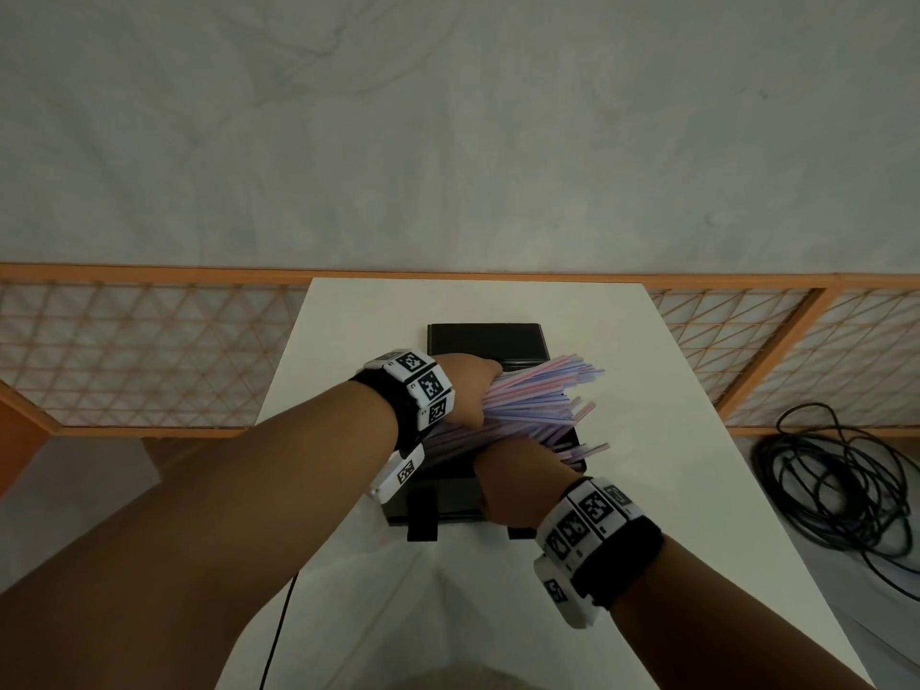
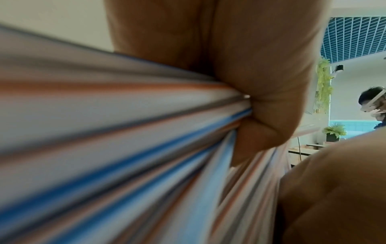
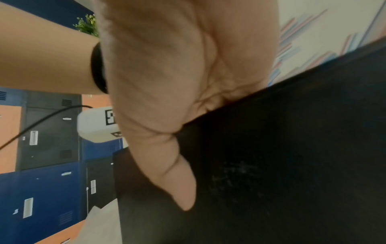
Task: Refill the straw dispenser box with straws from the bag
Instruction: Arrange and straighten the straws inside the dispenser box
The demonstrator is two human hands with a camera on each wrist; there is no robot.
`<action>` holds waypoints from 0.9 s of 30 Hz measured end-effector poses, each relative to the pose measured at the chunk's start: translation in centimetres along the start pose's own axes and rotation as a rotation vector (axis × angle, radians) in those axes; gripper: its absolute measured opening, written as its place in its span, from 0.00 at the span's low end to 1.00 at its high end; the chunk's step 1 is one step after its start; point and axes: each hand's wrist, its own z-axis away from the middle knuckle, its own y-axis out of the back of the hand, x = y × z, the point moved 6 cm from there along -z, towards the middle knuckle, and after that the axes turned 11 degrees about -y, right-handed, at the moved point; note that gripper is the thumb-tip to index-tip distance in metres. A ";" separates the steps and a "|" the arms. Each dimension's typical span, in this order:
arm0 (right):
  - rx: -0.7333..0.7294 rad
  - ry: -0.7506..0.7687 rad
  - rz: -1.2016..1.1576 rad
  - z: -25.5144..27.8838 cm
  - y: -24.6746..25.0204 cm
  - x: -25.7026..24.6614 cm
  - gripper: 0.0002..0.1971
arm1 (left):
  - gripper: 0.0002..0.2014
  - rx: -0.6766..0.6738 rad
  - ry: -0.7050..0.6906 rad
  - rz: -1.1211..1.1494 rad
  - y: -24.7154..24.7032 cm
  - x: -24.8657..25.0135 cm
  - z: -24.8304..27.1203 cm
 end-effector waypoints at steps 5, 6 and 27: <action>-0.062 0.014 0.122 -1.1 -0.1 -0.5 0.12 | 0.21 0.013 -0.007 0.013 0.0 0.2 0.2; -0.044 0.014 0.134 -1.3 0.0 -0.4 0.12 | 0.20 0.028 -0.007 0.017 -0.1 0.1 0.3; 0.477 0.048 -0.215 1.1 3.5 3.3 0.10 | 0.26 0.011 0.015 0.083 -2.1 -1.8 1.2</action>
